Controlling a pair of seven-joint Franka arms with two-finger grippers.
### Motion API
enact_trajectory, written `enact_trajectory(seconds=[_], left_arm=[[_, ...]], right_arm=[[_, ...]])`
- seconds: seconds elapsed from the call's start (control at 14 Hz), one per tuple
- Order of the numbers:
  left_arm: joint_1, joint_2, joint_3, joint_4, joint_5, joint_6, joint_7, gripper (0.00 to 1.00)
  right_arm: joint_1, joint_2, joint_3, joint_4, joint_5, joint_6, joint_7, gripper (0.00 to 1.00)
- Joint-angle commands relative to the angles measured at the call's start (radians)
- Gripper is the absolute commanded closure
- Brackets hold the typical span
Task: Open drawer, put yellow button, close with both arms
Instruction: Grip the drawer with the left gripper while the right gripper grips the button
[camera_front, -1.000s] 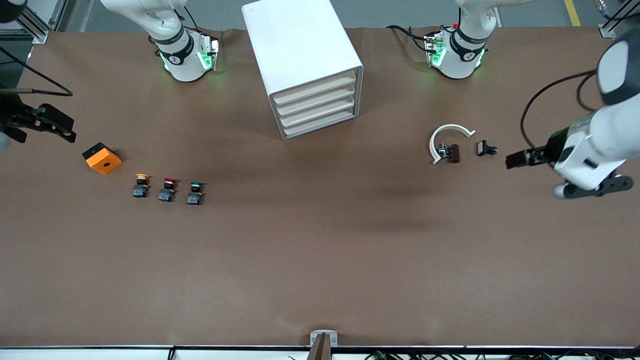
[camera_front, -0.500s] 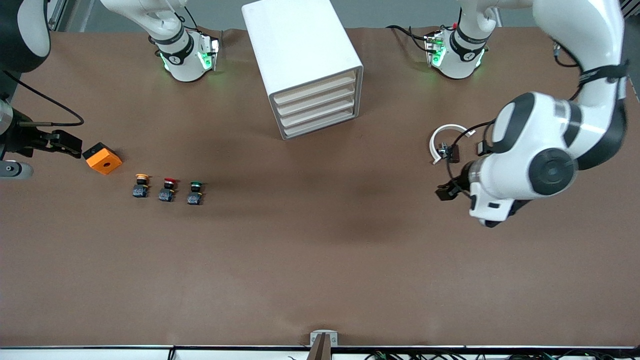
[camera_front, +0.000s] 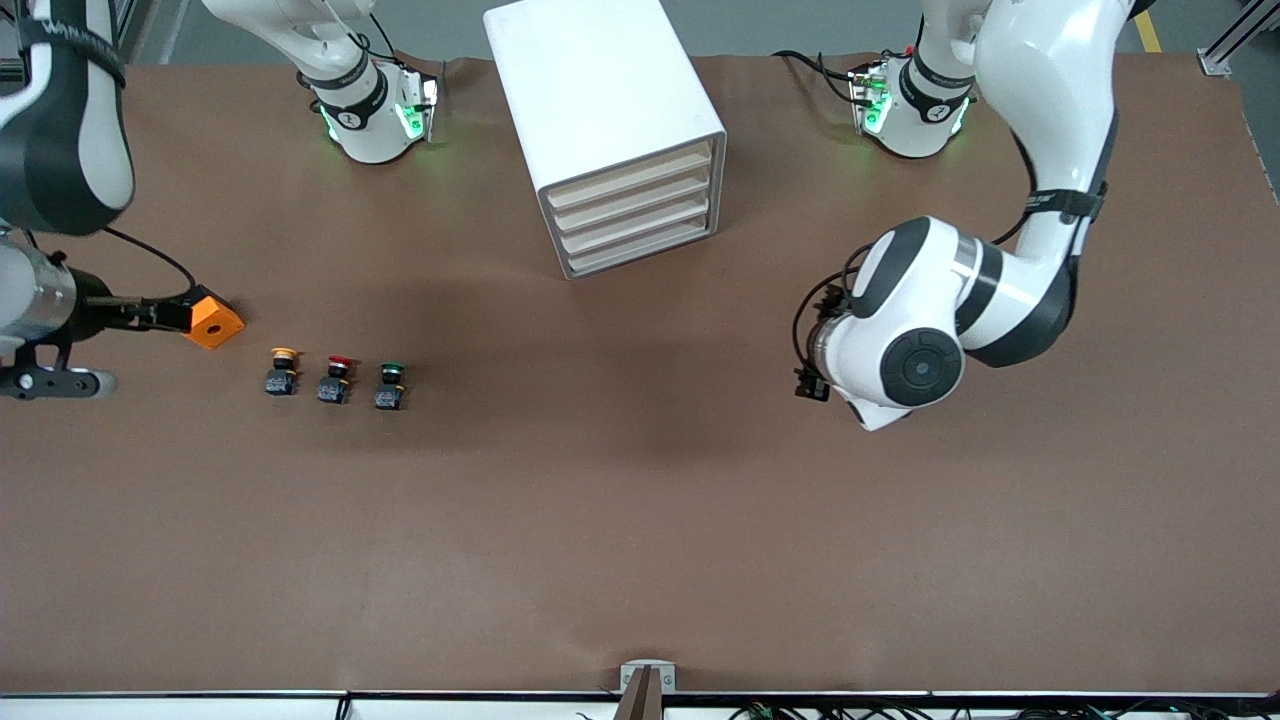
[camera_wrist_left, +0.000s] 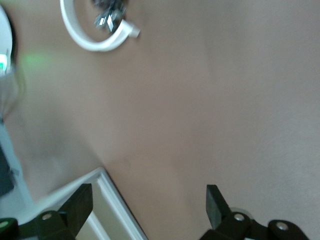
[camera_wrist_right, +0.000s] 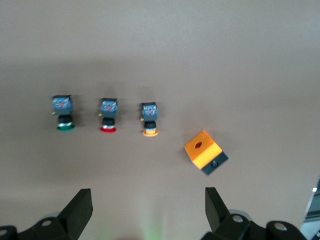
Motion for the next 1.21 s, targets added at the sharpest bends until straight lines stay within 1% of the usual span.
enact_trajectory(seconds=[0.0,0.21,0.43,0.64,0.71,0.86,1.0,1.14], left_arm=[[0.003,0.011,0.001,0.02,-0.093,-0.023,-0.051,0.0],[-0.012,0.026,-0.001,0.018,-0.189,-0.124,-0.058,0.0],[-0.035,0.045,-0.002,0.018,-0.272,-0.171,-0.161,0.0],[-0.119,0.092,-0.001,0.021,-0.294,-0.172,-0.293,0.0],[-0.128,0.106,-0.002,0.021,-0.309,-0.172,-0.324,0.0],[-0.154,0.123,-0.001,0.02,-0.375,-0.171,-0.341,0.0],[-0.156,0.134,-0.001,0.02,-0.453,-0.171,-0.37,0.0],[-0.165,0.141,-0.001,0.02,-0.507,-0.172,-0.416,0.0]], right_arm=[[-0.051,-0.036,0.009,-0.19,-0.011,0.176,-0.031,0.0],[-0.083,-0.039,0.011,-0.333,-0.009,0.353,-0.035,0.0],[-0.091,-0.034,0.009,-0.442,0.024,0.506,-0.033,0.0],[-0.11,-0.025,0.009,-0.543,0.028,0.697,-0.033,0.0],[-0.114,-0.02,0.009,-0.568,0.028,0.752,-0.033,0.0],[-0.12,0.015,0.009,-0.611,0.028,0.873,-0.033,0.0],[-0.128,0.075,0.011,-0.611,0.028,0.936,-0.033,0.0],[-0.133,0.125,0.011,-0.61,0.028,1.013,-0.033,0.0]])
